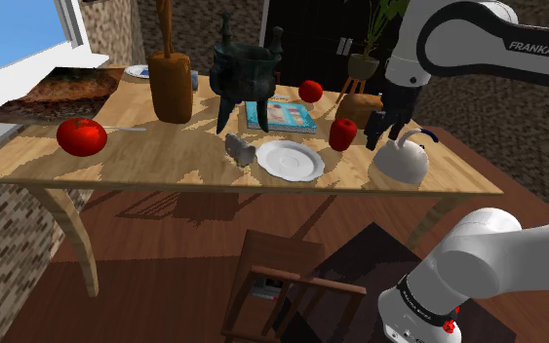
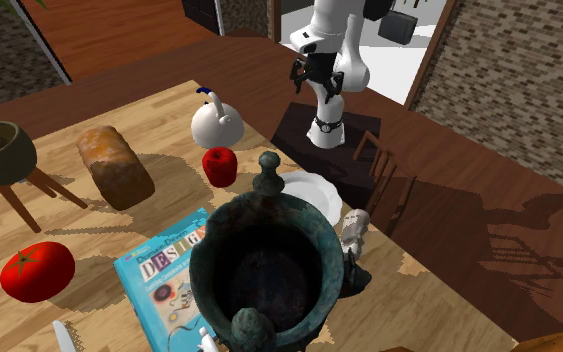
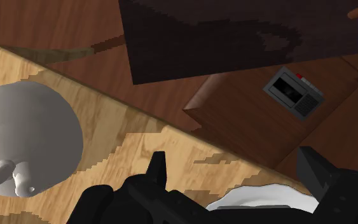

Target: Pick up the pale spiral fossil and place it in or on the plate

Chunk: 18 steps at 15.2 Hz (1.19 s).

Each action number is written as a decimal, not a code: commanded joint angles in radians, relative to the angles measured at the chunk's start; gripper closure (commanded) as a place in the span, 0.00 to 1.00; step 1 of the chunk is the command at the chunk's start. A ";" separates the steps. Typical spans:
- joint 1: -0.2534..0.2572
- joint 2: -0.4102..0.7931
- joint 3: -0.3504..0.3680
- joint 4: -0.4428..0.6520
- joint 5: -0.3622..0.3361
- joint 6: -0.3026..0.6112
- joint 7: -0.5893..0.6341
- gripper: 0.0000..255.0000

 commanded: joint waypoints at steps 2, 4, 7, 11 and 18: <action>0.004 0.034 0.008 0.010 0.009 0.022 0.012 0.00; 0.013 0.102 0.025 0.035 0.025 0.065 0.034 0.00; 0.024 0.208 0.049 0.081 0.045 0.123 0.066 0.00; 0.036 0.352 0.079 0.160 0.063 0.187 0.105 0.00; 0.056 0.609 0.126 0.343 0.073 0.260 0.171 0.00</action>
